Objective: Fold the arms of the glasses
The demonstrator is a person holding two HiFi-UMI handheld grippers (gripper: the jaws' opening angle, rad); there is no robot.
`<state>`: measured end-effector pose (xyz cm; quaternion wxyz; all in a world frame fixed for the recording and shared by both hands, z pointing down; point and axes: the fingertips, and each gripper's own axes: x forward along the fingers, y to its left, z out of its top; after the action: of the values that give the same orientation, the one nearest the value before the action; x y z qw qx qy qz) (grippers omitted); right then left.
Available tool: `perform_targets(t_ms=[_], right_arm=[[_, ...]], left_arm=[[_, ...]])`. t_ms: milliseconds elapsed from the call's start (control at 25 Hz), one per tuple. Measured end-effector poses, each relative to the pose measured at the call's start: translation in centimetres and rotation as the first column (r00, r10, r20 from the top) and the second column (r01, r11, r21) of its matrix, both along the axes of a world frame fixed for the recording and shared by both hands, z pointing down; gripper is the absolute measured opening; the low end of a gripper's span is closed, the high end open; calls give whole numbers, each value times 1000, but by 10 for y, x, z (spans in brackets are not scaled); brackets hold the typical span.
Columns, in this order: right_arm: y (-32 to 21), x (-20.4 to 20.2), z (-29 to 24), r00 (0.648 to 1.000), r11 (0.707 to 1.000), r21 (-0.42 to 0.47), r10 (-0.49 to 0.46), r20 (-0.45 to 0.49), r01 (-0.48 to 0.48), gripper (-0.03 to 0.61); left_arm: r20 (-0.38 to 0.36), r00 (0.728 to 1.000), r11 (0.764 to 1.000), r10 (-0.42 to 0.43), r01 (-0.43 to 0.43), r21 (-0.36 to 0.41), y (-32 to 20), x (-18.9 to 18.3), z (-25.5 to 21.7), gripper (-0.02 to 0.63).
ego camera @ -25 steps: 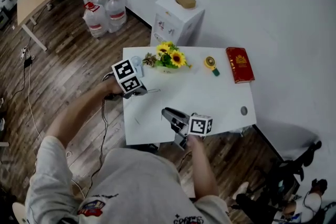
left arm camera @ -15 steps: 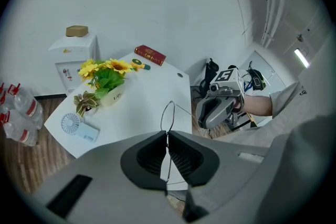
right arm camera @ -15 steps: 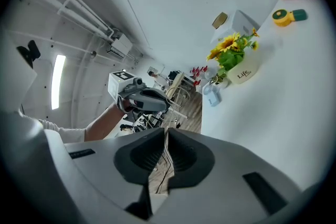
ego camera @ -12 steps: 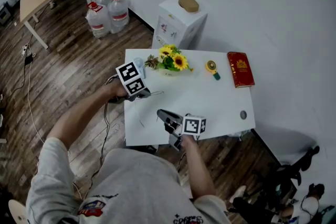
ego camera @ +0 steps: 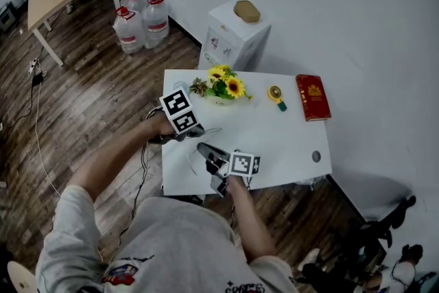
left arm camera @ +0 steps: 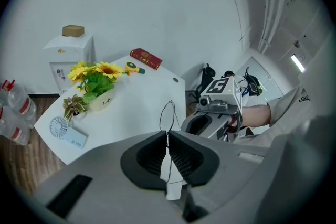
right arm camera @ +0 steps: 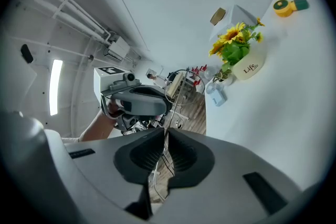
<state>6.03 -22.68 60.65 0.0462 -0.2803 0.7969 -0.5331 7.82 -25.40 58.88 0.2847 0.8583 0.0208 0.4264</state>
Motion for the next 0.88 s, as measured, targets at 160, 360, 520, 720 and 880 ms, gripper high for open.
perform_targets(t_ms=[160, 360, 520, 720, 880], right_arm=[[-5, -3, 5, 997, 1000, 19, 18, -76, -17, 50], [-8, -6, 11, 987, 998, 65, 20, -157, -10, 109], [-10, -7, 14, 984, 997, 81, 25, -177, -10, 115], [-14, -3, 15, 975, 993, 101, 83, -207, -64, 196], [-14, 2, 15, 971, 990, 113, 105, -215, -82, 225]], left_arm=[[1, 1000, 1000, 14, -14, -7, 6, 5, 1, 15], [2, 999, 999, 35, -35, -19, 15, 9, 5, 15], [1, 999, 999, 37, -36, -33, 16, 10, 8, 15], [-18, 1000, 998, 7, -8, -69, 13, 8, 9, 15], [-32, 999, 996, -31, 28, -81, 8, 5, 9, 15]])
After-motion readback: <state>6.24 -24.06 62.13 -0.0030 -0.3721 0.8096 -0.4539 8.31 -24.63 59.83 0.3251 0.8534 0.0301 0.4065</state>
